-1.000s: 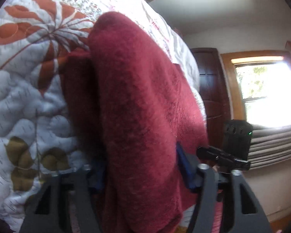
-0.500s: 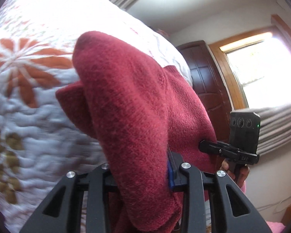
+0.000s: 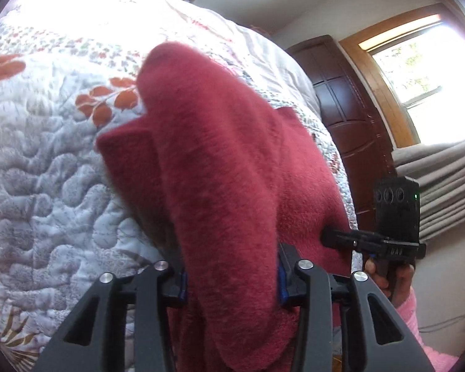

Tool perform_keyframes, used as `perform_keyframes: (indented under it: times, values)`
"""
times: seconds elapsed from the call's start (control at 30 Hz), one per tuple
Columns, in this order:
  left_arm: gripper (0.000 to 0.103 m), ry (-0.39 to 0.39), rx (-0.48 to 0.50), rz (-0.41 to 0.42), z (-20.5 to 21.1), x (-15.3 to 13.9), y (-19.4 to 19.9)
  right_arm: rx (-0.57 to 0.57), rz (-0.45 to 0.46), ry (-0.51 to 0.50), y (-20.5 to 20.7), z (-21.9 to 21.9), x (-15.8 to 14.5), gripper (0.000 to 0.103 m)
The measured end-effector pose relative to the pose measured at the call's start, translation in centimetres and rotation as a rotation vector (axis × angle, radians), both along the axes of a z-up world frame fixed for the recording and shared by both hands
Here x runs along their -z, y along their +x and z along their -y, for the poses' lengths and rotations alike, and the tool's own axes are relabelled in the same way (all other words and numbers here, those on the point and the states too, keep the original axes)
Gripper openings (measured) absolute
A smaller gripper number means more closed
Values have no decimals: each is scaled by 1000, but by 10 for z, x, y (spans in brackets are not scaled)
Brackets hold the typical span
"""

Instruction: Fold small clothes

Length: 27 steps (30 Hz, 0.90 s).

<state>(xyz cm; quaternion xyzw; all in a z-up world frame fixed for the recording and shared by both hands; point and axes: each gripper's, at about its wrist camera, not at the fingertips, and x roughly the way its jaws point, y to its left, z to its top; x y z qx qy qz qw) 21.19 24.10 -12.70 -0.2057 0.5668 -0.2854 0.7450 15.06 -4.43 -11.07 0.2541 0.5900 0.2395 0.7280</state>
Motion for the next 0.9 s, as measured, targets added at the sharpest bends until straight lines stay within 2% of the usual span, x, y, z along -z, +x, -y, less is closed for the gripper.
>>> perform_keyframes:
  times: [0.07,0.2,0.27,0.37,0.5,0.57,0.63,0.73,0.9]
  values:
    - [48,17,-14,15,4,-3,-7,-5,20,6,-3,1,-5,59]
    - [51,112,-44,50,10,-26,-23,-29,54,-35,-15,11,-22,70]
    - [53,175,-55,96,5,-41,-39,-38,73,-44,-28,15,-32,74]
    - [58,231,-60,142,5,-58,-62,-56,49,1,-51,15,-36,76]
    - [59,289,-66,169,8,-63,-87,-64,-5,15,-83,14,-25,76]
    - [59,295,-69,153,5,-59,-92,-62,-25,25,-94,12,-20,71]
    - [59,311,-77,130,2,-50,-95,-54,-47,38,-98,11,-15,46]
    - [59,312,-85,100,5,-39,-97,-33,-52,16,-97,12,-18,31]
    - [59,332,-65,102,0,-30,-107,-19,-60,-49,-103,13,-18,28]
